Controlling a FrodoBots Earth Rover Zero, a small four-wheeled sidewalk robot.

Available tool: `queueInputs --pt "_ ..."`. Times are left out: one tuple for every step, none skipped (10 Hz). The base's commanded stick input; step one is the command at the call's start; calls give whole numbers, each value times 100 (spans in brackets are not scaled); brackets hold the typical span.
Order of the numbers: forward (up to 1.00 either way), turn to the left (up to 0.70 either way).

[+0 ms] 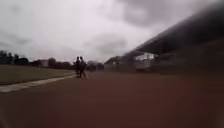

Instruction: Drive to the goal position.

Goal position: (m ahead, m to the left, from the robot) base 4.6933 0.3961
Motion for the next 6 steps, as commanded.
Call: queueInputs --pt "100 0" --pt "100 0" --pt "100 0" --pt "100 0" --pt "100 0" --pt "100 0"
